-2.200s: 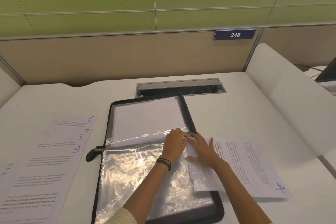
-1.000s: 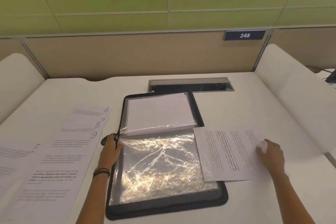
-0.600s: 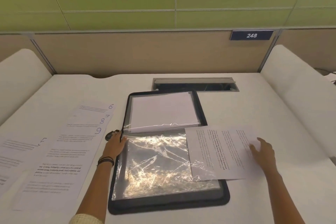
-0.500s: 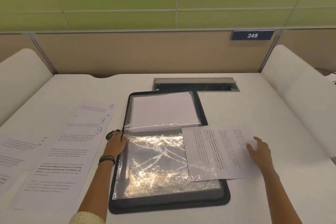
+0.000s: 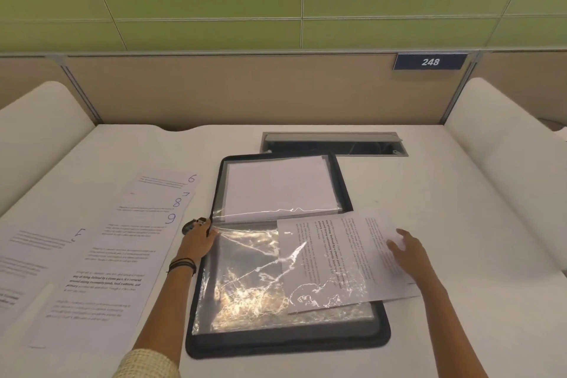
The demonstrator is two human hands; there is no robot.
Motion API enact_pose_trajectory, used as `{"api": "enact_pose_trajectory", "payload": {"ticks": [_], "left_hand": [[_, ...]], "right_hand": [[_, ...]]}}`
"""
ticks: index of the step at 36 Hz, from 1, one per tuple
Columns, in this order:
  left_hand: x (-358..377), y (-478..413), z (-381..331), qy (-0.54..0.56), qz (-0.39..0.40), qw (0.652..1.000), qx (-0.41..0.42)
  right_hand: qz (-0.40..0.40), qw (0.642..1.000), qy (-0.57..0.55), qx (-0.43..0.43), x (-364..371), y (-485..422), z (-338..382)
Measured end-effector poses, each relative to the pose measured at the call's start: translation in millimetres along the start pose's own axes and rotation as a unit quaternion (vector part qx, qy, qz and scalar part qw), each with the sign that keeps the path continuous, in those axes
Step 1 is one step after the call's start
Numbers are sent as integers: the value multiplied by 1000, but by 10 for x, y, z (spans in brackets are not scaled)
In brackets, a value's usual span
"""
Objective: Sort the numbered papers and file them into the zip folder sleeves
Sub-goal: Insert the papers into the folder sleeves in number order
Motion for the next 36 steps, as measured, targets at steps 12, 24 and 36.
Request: {"api": "enact_pose_trajectory", "payload": {"ticks": [12, 24, 36], "left_hand": [[-6, 32, -72, 5, 0, 1000, 9], [-5, -19, 5, 37, -2, 999, -11], [-37, 18, -36, 41, -17, 999, 5]], "right_hand": [[133, 990, 15, -37, 263, 174, 372], [99, 993, -58, -38, 263, 211, 514], [138, 985, -43, -92, 484, 302, 836]]}}
Point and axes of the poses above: each hand's wrist, its own y-axis away from the middle knuckle, its own x-axis out of the palm, z = x × y, the point moved 10 cm from there along -y, towards the middle knuckle, and after that the axes turned 4 degrees about y, right-handed, at the moved point
